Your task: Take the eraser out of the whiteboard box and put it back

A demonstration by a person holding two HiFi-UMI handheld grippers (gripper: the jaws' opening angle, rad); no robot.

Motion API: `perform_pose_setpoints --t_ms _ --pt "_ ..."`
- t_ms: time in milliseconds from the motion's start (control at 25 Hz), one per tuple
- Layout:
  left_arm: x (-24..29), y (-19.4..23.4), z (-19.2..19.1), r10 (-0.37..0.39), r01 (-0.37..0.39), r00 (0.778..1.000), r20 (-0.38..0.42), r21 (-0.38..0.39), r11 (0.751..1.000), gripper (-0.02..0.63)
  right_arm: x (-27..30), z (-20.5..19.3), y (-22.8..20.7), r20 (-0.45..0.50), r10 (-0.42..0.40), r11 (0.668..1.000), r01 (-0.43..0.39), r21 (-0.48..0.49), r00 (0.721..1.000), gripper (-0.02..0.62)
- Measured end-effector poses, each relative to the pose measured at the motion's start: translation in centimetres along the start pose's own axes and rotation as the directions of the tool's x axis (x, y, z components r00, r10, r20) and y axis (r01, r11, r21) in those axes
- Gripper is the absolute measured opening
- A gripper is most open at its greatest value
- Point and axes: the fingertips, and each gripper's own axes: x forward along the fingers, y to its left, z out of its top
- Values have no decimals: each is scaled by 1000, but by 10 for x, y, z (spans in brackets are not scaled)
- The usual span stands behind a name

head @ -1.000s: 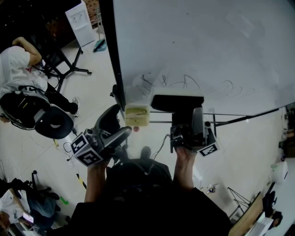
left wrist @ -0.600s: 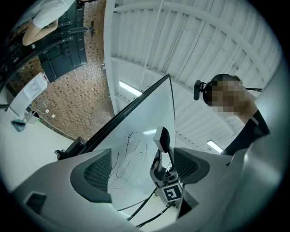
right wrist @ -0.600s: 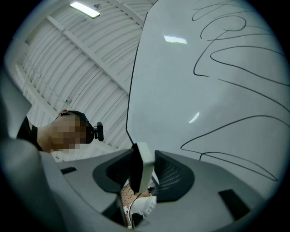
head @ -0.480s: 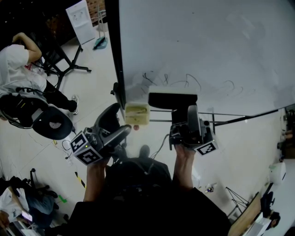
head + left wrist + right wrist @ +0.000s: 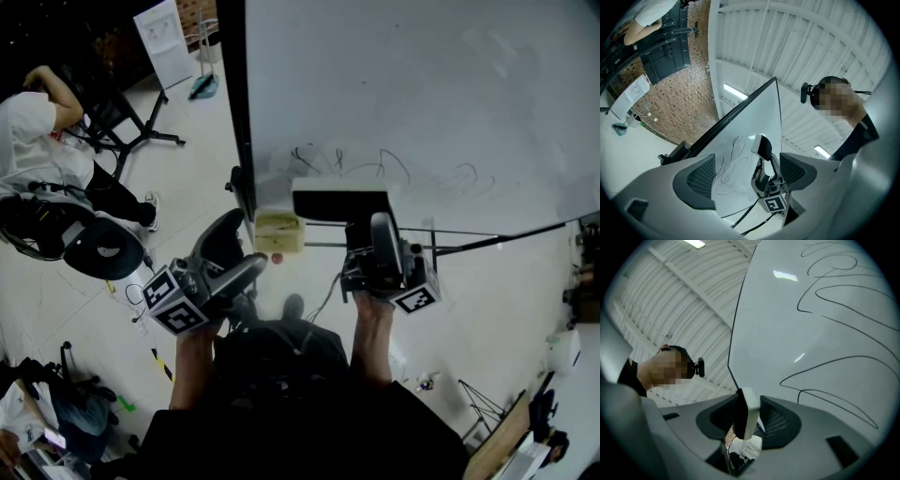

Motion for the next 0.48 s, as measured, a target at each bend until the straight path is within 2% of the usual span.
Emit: perform_pose_setpoints --t_ms 480 --pt "-2 1 -1 5 -5 1000 1 -2 1000 426 -5 -28 -14 -114 -46 999 47 11 992 161"
